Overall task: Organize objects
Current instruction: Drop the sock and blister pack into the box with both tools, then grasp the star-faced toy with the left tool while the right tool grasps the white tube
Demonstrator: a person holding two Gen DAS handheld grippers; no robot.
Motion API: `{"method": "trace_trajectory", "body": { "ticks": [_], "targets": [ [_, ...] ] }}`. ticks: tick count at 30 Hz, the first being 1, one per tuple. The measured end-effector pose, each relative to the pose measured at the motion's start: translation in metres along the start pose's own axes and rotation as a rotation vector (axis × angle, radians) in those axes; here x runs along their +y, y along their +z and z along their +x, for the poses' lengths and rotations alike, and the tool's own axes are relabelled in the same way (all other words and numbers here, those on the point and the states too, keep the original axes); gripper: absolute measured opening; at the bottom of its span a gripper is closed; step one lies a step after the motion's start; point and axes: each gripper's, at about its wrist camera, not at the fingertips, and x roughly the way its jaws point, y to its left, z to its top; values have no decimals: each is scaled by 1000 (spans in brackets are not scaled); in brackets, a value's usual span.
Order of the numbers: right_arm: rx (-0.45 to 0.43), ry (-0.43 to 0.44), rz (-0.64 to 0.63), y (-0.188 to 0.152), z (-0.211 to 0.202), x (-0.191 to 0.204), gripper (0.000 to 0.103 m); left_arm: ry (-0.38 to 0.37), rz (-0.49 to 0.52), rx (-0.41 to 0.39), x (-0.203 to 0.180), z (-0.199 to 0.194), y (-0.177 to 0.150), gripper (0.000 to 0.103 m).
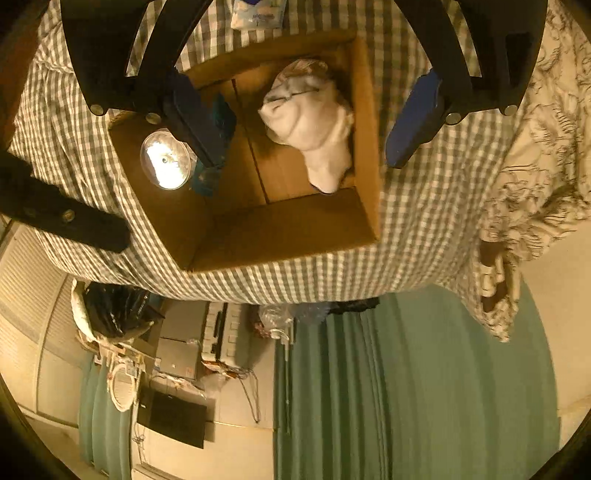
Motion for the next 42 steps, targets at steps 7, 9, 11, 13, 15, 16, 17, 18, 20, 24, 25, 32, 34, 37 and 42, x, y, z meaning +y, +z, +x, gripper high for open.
{"method": "trace_trajectory", "body": {
  "ticks": [7, 9, 11, 13, 15, 16, 17, 18, 20, 24, 25, 32, 34, 37, 42],
  "targets": [
    [-47, -57, -28, 0, -63, 6, 69, 42, -37, -34, 9, -60, -4, 97],
    [-57, -76, -36, -5, -81, 10, 72, 53, -53, -46, 13, -78, -8, 98],
    [-62, -96, -48, -12, -100, 16, 79, 67, -67, -54, 17, -95, -16, 101],
    [-68, -113, -65, -18, -114, 22, 85, 82, -84, -62, 22, -110, -27, 103],
    [-73, -137, -87, -27, -125, 29, 91, 92, -107, -59, 28, -122, -40, 103],
    [-75, -150, -97, -33, -130, 32, 93, 95, -117, -57, 30, -126, -46, 103],
    [-75, -163, -112, -41, -133, 35, 94, 98, -127, -53, 33, -129, -53, 103],
    [-73, -171, -123, -47, -135, 37, 95, 101, -135, -48, 36, -131, -62, 103],
    [-69, -193, -148, -64, -135, 42, 98, 108, -154, -33, 41, -132, -79, 103],
    [-46, -212, -179, -101, -122, 49, 100, 118, -182, 15, 50, -123, -119, 103],
    [-39, -216, -179, -114, -114, 50, 100, 119, -183, 22, 51, -119, -128, 103],
    [69, -184, -137, -171, -62, 39, 100, 139, -142, 111, 49, -78, -187, 103],
    [117, -182, -132, -184, -45, 36, 100, 121, -155, 154, 51, -65, -197, 103],
    [186, -178, -124, -197, -25, 33, 100, 108, -148, 213, 48, -50, -205, 103],
    [208, -183, -132, -201, -14, 35, 100, 98, -106, 345, 39, -16, -214, 88]
  ]
}}
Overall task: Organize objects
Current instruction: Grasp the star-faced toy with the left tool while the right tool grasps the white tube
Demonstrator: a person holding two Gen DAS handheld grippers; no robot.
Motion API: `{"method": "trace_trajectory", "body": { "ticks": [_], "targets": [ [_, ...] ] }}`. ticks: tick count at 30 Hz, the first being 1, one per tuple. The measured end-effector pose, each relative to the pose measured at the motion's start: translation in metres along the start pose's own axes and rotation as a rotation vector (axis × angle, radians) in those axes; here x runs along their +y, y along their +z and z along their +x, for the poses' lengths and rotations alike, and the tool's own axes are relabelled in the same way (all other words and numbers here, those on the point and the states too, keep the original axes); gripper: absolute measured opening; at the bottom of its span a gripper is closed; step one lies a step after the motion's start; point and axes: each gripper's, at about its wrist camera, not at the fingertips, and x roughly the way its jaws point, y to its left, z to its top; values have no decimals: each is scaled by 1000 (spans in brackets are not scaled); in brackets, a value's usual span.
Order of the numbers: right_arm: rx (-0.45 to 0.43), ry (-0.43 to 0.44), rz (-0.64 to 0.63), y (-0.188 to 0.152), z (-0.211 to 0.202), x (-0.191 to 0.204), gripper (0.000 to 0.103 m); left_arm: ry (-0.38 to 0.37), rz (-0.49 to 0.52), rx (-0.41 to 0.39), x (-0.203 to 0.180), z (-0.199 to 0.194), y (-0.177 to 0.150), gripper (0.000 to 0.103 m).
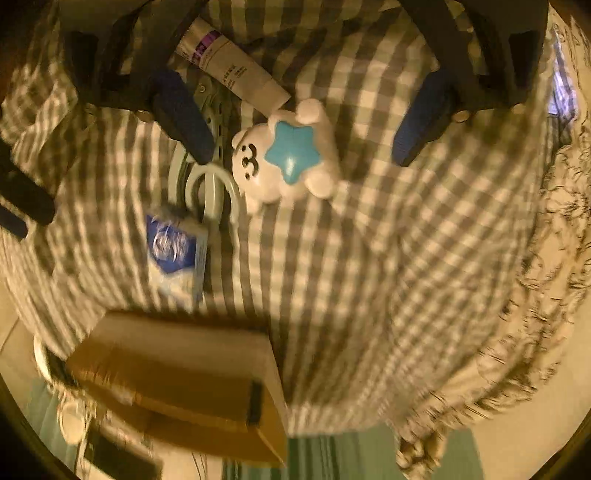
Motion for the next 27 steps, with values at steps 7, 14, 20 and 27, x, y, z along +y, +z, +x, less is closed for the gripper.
{"method": "trace_trajectory", "body": {
  "ticks": [7, 14, 20, 27],
  "targets": [
    [26, 3, -11, -2, 6, 4, 100, -63, -8, 39, -2, 11, -1, 67],
    [33, 49, -62, -8, -2, 25, 100, -89, -82, -95, 17, -43, -15, 67],
    [114, 163, -122, -25, 10, 66, 100, -19, -89, -129, 38, -72, -26, 67],
    [243, 218, -207, -53, 38, 107, 86, 34, -99, -127, 58, -77, -38, 67]
  ]
}}
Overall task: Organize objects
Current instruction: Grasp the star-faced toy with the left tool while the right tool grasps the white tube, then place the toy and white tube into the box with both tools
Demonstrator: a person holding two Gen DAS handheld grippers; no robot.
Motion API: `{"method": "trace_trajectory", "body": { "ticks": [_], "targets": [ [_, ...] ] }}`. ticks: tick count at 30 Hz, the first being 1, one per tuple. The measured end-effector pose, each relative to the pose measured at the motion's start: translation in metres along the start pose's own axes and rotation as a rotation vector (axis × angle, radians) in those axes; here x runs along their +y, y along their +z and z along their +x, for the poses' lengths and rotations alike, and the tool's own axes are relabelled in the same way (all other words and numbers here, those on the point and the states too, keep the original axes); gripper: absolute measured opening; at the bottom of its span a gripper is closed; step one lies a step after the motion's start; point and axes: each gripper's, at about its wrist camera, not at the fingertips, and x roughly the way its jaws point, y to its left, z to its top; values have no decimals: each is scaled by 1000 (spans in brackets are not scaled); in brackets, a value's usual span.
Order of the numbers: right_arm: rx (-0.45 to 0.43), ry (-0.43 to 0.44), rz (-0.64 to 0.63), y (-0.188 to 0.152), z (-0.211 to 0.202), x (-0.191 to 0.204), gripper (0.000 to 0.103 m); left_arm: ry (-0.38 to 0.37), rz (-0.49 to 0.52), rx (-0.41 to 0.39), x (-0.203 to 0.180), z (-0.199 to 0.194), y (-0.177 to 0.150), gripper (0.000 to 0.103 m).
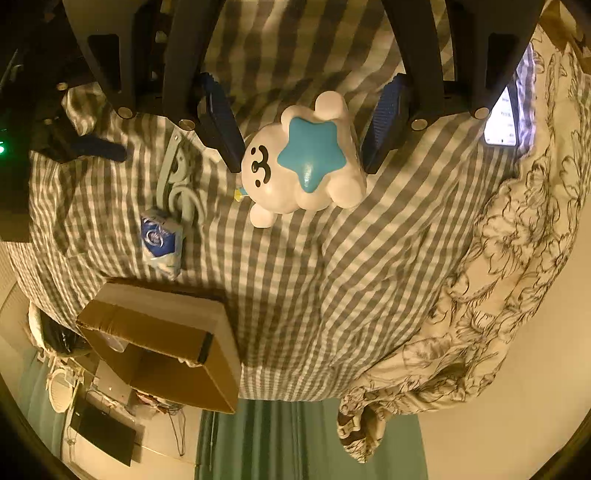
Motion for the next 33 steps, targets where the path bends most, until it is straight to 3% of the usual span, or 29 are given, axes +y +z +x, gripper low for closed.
{"method": "trace_trajectory", "body": {
  "ticks": [3, 7, 8, 13, 19, 23, 27, 33],
  "targets": [
    [44, 2, -16, -4, 12, 5, 67, -12, -8, 8, 2, 1, -6, 67],
    [46, 34, -34, -9, 6, 11, 30, -25, -1, -4, -1, -4, -11, 67],
    [40, 23, -46, -10, 3, 13, 27, -28, 3, -6, -3, -5, -12, 67],
    [6, -13, -91, -16, -18, 19, 21, -66, -18, -22, -9, -9, -15, 67],
    [-70, -3, -37, -7, -57, 9, 18, -63, -9, -40, -12, -26, -5, 67],
    [-180, -46, -30, -10, -96, -1, 18, -51, -9, -116, -14, -49, 12, 67],
    [-228, -48, 17, -12, -124, -22, 18, -91, -28, -158, -26, -64, 33, 67],
    [-340, -58, 31, 16, -163, -46, 18, -94, 44, -205, -55, -78, 66, 67]
  ]
}}
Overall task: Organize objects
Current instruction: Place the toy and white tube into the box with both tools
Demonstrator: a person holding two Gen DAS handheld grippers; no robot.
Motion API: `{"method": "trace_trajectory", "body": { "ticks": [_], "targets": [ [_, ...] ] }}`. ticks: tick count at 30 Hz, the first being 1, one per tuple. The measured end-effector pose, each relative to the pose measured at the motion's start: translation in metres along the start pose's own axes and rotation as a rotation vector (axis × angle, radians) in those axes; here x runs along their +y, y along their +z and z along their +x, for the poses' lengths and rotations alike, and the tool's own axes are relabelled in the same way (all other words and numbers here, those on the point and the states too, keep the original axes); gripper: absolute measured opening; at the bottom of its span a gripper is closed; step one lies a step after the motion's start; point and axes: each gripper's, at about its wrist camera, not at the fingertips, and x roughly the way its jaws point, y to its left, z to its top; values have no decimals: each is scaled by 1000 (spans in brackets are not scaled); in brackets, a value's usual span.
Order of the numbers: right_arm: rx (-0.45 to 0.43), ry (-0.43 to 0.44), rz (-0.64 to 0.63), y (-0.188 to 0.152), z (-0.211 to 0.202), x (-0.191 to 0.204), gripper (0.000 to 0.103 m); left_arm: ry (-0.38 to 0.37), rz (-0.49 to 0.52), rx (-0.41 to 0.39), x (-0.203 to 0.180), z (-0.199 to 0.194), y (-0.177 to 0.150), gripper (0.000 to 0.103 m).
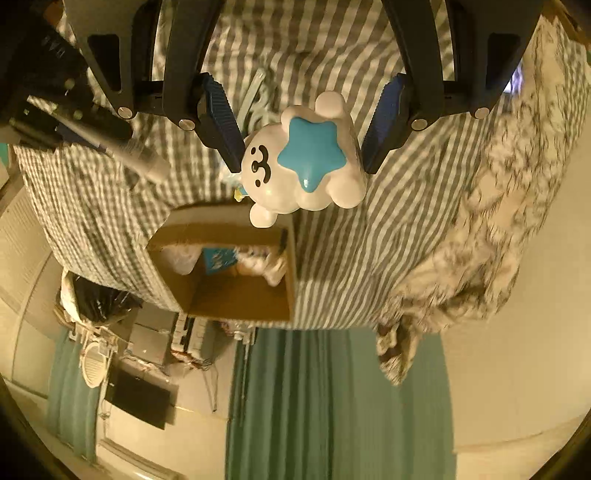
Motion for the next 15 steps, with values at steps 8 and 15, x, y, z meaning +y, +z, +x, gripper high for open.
{"method": "trace_trajectory", "body": {
  "ticks": [8, 15],
  "targets": [
    [-107, -17, -3, 75, -13, -31, 18, -58, 2, -31, -21, 17, 58, 67],
    [-142, -37, 8, 131, 6, -53, 18, -89, 2, -61, -36, 51, 108, 67]
  ]
}}
